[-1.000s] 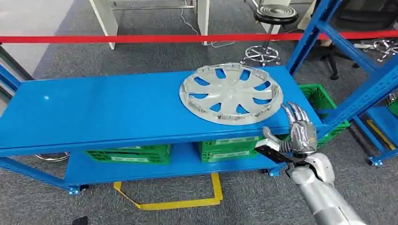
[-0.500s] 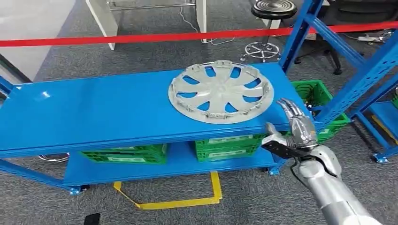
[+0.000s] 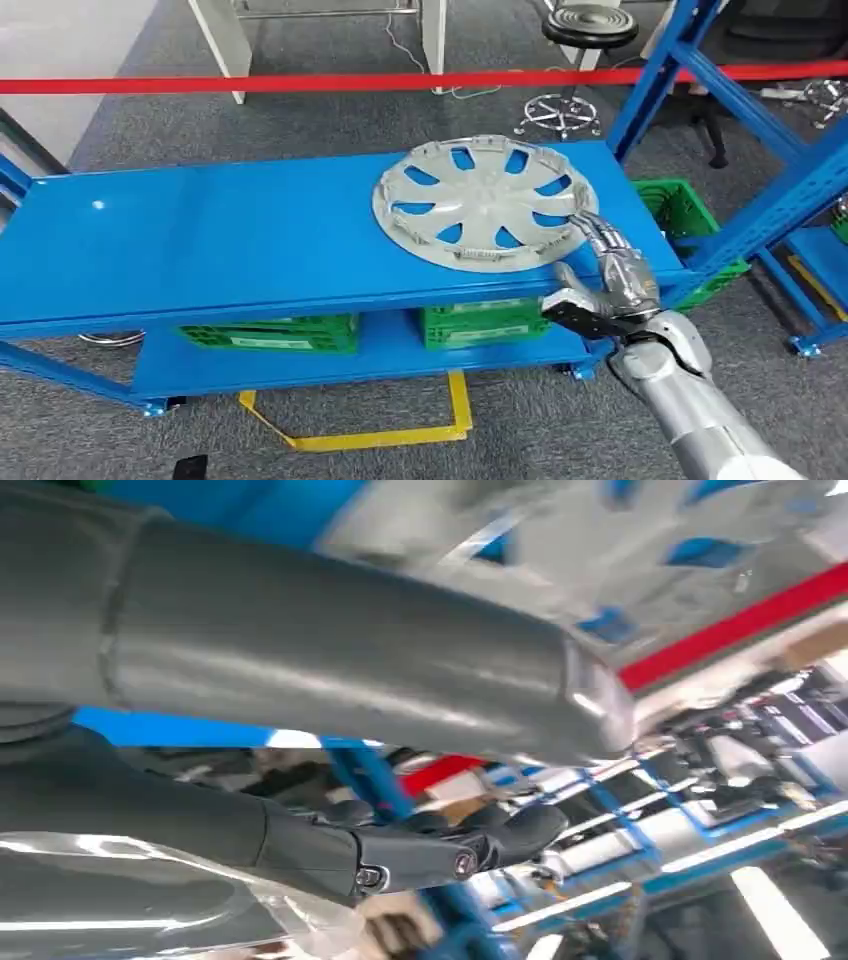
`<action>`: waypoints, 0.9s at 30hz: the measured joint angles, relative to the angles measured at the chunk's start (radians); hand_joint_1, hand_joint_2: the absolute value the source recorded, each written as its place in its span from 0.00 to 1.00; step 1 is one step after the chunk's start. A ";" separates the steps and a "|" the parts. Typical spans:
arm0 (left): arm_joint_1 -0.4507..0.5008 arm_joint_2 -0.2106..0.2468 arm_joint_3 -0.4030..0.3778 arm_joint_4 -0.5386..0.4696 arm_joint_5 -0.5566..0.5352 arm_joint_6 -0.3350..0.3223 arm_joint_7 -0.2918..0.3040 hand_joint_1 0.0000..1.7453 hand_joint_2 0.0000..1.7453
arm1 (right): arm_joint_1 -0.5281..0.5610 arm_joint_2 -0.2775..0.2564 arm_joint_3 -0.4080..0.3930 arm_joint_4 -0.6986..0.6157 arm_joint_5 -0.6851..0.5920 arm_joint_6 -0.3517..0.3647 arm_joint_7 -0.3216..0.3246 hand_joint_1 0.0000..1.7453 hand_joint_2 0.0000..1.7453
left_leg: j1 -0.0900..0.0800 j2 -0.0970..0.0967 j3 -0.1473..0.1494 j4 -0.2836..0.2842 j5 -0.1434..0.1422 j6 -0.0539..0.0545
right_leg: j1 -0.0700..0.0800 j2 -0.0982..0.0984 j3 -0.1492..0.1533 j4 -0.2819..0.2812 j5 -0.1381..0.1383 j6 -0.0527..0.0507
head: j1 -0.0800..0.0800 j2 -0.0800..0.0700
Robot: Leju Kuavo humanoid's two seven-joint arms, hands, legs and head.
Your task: Take the parts from the cabinet and place them on the table.
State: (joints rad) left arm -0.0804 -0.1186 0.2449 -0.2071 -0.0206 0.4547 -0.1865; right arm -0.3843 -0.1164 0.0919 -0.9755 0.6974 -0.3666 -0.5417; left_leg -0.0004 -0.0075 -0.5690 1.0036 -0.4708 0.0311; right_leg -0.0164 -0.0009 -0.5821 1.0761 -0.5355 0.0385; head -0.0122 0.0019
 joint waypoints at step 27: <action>-0.018 0.000 -0.035 0.001 -0.080 0.028 -0.015 0.00 0.00 | -0.228 0.083 0.195 0.271 0.168 0.116 0.084 0.00 0.00 | -0.001 0.002 -0.046 0.020 0.022 -0.030 | 0.004 0.004 -0.024 -0.054 0.063 -0.027 | -0.004 0.000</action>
State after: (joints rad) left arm -0.0980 -0.1186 0.2098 -0.2060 -0.1007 0.4829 -0.2018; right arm -0.6122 -0.0331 0.2866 -0.7045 0.8657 -0.2502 -0.4581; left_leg -0.0014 -0.0057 -0.6147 1.0238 -0.4491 0.0012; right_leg -0.0120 0.0034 -0.6063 1.0221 -0.4725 0.0114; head -0.0164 0.0019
